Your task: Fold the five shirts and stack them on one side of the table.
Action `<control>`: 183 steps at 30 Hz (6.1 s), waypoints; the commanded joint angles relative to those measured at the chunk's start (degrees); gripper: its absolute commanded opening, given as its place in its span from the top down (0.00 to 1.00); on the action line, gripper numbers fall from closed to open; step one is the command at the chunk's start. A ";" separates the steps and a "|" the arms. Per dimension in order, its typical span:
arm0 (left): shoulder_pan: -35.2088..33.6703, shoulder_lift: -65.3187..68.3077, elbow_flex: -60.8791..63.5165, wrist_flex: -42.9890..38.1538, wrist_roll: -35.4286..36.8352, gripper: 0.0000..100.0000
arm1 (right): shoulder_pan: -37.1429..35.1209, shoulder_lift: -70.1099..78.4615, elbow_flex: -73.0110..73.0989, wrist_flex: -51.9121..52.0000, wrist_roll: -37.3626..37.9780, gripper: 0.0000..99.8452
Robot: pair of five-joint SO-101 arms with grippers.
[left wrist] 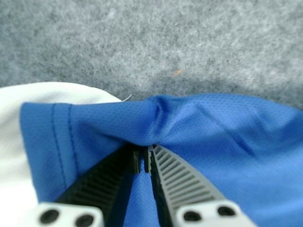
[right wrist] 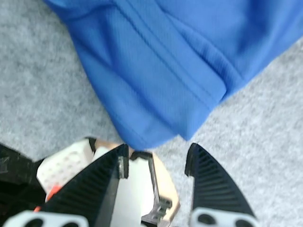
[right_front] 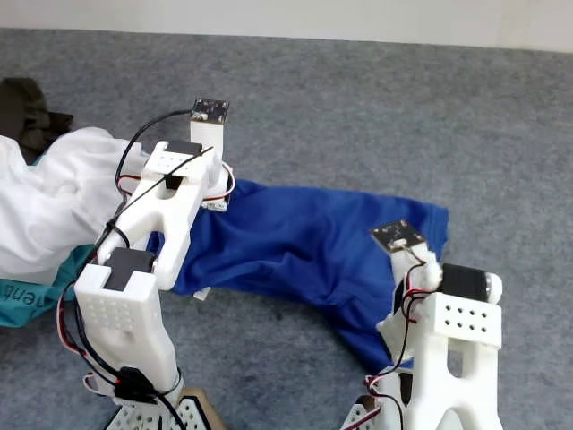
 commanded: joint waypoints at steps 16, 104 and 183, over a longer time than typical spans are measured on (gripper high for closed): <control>-1.19 0.48 -1.45 -1.49 0.53 0.94 | 8.13 21.85 2.33 -9.19 16.62 0.82; -1.27 0.48 -1.45 -1.49 0.62 0.94 | 8.92 5.23 -3.56 -23.96 3.52 0.99; -1.27 0.48 -1.45 -1.49 0.44 0.94 | -9.45 33.98 -19.74 -17.98 17.85 0.99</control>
